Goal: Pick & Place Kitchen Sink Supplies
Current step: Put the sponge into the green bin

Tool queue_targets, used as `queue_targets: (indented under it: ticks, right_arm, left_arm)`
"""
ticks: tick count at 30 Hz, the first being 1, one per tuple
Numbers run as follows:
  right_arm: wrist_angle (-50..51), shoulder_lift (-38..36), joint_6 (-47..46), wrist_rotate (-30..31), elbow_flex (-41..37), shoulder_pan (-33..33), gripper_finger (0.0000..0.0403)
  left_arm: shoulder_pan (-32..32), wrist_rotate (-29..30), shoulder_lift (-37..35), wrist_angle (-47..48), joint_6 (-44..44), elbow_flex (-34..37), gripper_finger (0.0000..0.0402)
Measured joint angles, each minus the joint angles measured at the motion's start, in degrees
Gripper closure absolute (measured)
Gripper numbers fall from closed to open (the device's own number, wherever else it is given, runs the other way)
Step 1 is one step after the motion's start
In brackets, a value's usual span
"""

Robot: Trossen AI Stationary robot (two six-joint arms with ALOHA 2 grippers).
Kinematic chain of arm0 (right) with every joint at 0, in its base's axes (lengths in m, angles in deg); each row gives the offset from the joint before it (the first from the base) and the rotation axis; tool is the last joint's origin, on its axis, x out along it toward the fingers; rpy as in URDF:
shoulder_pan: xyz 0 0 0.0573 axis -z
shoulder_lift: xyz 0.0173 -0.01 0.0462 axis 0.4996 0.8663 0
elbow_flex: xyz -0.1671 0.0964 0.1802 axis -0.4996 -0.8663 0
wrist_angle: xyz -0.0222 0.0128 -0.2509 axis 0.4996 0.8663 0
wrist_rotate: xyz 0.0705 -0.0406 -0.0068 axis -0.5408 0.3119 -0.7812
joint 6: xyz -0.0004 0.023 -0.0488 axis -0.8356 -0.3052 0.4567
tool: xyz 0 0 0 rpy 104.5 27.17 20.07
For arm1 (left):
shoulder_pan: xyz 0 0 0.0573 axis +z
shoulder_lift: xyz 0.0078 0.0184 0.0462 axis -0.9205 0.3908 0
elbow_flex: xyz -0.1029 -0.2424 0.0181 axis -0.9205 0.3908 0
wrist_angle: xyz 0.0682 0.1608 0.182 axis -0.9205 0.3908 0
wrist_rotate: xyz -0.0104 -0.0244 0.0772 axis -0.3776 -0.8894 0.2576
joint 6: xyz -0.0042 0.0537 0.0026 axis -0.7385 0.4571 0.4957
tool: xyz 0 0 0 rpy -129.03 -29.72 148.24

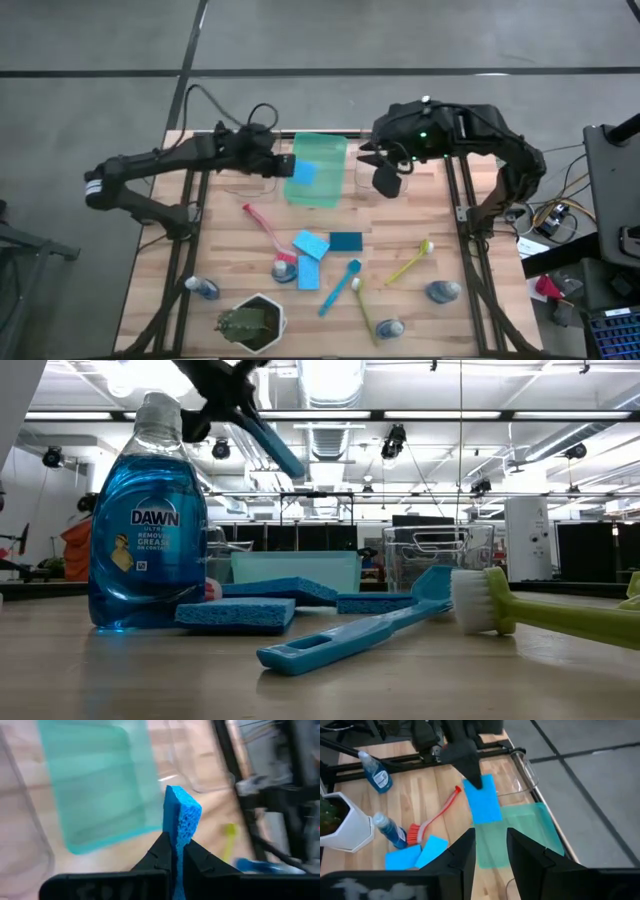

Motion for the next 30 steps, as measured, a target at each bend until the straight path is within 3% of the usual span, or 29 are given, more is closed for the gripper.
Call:
queue_targets:
  ticks: [11,17,24,30]
  right_arm:
    - [-1.7,-5.6,2.3,0.0,-7.7,0.2,0.0244]
    - [-14.6,-13.1,4.1,-1.6,-23.2,0.4,0.0204]
    - [-39.8,-26.3,3.3,-3.5,-45.8,1.1,0.02]
    - [-46.0,-33.9,2.7,-3.6,-54.2,1.0,0.02]
  left_arm:
    - [6.1,0.7,16.2,11.2,4.1,-16.7,0.0379]
    - [7.4,1.6,22.2,17.2,5.3,-22.3,0.0377]
    - [7.5,2.9,27.0,19.4,5.3,-24.5,0.0376]
    - [7.5,3.3,30.6,20.8,3.7,-24.5,0.0376]
